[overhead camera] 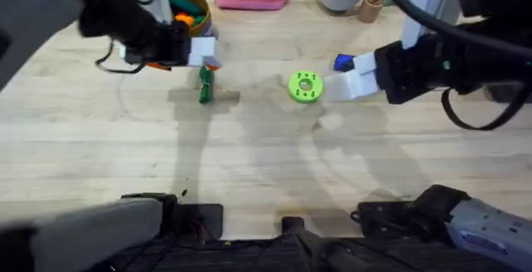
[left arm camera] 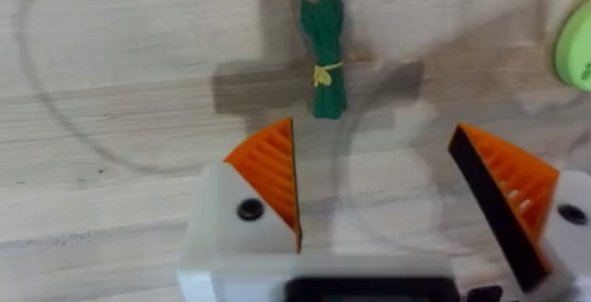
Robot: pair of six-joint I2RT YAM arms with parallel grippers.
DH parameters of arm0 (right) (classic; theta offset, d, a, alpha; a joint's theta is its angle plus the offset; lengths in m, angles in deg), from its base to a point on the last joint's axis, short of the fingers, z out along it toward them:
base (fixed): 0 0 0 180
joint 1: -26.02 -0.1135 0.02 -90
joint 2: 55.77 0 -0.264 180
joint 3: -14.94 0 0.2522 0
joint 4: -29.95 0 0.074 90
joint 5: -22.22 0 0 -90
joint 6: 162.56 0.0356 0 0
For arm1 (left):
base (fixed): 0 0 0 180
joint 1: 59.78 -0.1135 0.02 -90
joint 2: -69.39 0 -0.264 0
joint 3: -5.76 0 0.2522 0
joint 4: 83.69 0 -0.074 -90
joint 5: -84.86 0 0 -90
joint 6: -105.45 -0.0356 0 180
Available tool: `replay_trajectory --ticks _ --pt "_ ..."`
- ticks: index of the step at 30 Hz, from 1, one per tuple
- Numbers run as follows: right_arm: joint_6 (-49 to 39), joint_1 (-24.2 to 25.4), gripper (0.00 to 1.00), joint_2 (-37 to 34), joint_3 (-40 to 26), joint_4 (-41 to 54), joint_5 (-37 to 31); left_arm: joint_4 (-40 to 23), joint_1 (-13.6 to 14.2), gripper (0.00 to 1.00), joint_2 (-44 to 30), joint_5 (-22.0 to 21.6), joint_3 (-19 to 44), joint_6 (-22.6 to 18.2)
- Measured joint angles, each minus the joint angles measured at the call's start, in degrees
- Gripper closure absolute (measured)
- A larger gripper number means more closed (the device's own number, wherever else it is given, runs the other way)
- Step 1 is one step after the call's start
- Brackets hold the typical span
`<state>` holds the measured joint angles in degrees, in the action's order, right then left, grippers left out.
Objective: Pick up the gripper from the table and insert it into the empty holder that is missing its gripper. Then pick up a screw, insert it into the mounting hole, and use the screwdriver to tighten it. Finally, clean up the table by picking up the vegetable and placing it into the bucket.
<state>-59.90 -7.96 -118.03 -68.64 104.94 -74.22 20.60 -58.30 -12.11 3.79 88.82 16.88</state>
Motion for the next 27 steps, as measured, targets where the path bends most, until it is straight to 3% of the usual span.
replay_trajectory --ticks 9,19,21,26,27 --pt "0.00 0.00 0.008 0.00 0.00 -0.35 -0.04 2.99 5.00 0.016 -12.98 -5.41 1.16 2.95" --pt "0.00 0.02 0.008 0.00 0.00 -0.35 -0.15 7.30 5.03 0.017 -23.69 -6.36 1.18 3.41" --pt "0.00 0.00 0.008 0.00 0.00 -0.35 -0.15 7.33 5.02 0.170 -23.90 -7.05 1.40 3.69" --pt "0.00 0.02 0.008 0.00 0.00 -0.35 -0.15 7.34 4.92 0.937 -23.89 -7.21 1.60 3.56" --pt "0.00 0.00 0.008 0.00 0.00 -0.35 -0.15 7.39 4.92 0.977 -23.89 -7.18 1.66 3.58"
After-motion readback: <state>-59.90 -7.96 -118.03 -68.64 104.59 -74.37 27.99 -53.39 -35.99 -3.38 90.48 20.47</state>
